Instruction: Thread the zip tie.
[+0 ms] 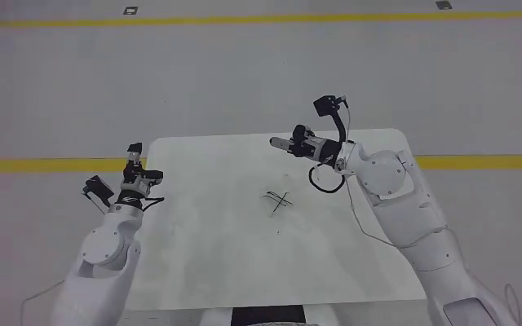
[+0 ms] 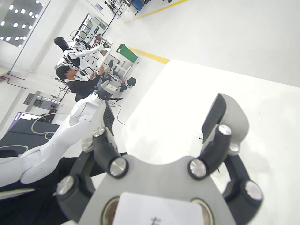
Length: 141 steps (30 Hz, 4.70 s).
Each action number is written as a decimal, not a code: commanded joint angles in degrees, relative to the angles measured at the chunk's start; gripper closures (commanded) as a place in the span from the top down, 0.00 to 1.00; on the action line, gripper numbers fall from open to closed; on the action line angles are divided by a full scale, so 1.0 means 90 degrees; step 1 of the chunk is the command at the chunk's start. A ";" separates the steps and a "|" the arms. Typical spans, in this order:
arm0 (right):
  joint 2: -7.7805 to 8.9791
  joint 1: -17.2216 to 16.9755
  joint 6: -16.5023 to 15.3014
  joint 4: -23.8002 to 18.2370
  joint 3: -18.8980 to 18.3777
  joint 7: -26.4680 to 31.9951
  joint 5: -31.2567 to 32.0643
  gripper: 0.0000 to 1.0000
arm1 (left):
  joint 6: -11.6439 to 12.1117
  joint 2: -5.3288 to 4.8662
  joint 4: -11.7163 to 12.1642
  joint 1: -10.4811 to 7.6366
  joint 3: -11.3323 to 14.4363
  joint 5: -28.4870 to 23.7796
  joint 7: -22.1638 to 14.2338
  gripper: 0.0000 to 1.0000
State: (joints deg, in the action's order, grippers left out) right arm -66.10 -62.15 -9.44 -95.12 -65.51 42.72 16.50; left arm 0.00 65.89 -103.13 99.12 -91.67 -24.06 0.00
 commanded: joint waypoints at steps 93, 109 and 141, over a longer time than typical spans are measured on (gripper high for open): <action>-0.1047 0.2332 -0.0089 0.2745 0.3887 0.2842 0.2817 1.00 | 0.0000 0.0000 0.0000 0.0000 0.0000 0.0000 0.0000 1.00; -0.1088 0.2410 0.0010 0.2581 0.4078 0.3104 0.3434 1.00 | 0.0000 0.0000 0.0000 0.0000 0.0000 0.0000 0.0000 1.00; -0.1495 0.2325 0.0283 0.3294 0.4280 0.2914 0.4007 0.23 | 0.0000 0.0000 0.0000 0.0000 0.0000 0.0000 0.0000 1.00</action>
State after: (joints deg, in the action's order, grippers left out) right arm -79.39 -41.22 -7.24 -65.78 -27.03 69.13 52.48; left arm 0.00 65.89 -103.13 99.12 -91.67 -24.06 0.00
